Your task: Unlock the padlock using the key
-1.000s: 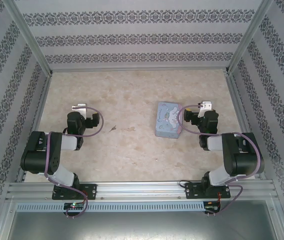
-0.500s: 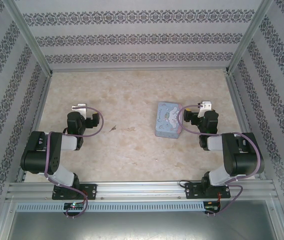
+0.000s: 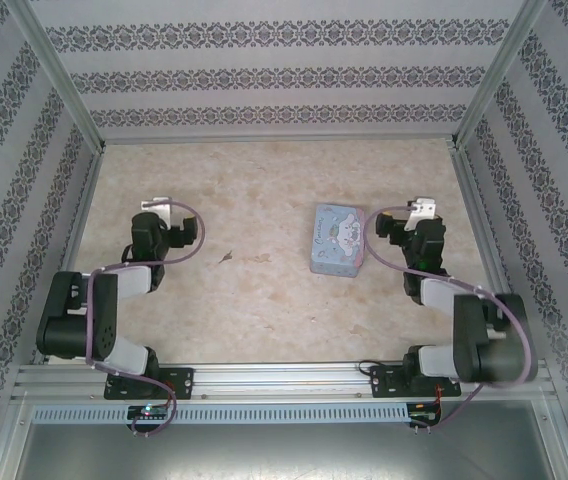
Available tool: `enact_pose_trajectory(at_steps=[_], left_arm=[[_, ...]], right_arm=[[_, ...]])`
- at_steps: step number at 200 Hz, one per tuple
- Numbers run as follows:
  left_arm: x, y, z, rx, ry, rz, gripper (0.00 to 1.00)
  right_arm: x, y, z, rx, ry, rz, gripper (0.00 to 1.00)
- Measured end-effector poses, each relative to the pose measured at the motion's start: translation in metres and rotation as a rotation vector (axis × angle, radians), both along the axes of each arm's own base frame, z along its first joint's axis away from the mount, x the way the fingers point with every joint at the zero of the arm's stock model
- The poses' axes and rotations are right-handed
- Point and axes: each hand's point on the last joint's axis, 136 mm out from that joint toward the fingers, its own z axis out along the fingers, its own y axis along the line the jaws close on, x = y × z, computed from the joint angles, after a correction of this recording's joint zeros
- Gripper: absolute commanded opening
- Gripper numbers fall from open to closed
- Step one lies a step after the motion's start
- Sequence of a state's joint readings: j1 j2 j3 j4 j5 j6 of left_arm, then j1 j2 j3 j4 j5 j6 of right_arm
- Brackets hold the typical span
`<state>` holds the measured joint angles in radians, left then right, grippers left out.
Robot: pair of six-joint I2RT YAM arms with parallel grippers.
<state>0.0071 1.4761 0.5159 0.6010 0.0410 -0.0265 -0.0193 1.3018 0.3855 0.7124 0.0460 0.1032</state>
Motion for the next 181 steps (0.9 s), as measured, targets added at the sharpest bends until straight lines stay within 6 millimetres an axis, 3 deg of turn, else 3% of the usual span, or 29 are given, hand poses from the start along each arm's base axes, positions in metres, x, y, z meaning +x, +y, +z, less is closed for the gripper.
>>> enact_pose_trajectory(at_steps=[33, 55, 81, 103, 140, 181], left_arm=[[0.014, 0.001, 0.035, -0.039, 0.017, 0.022, 1.0], [0.016, -0.001, 0.054, -0.112, 0.05, 0.051, 1.0], [0.016, -0.007, 0.076, -0.232, 0.085, 0.074, 1.0], [0.016, -0.023, 0.09, -0.329, 0.11, 0.045, 1.0], [0.01, -0.072, 0.103, -0.414, 0.172, -0.053, 1.0], [0.005, -0.118, 0.112, -0.459, 0.217, -0.131, 1.0]], right_arm=[[-0.006, -0.015, 0.048, 0.131, -0.036, -0.086, 0.98], [-0.016, -0.011, 0.055, 0.231, 0.0, -0.073, 0.97], [-0.032, 0.01, 0.035, 0.392, 0.132, -0.031, 0.88], [-0.047, 0.03, 0.01, 0.518, 0.264, -0.022, 0.85], [-0.074, 0.079, -0.027, 0.637, 0.453, 0.008, 0.85], [-0.095, 0.134, -0.067, 0.638, 0.643, 0.037, 0.83]])
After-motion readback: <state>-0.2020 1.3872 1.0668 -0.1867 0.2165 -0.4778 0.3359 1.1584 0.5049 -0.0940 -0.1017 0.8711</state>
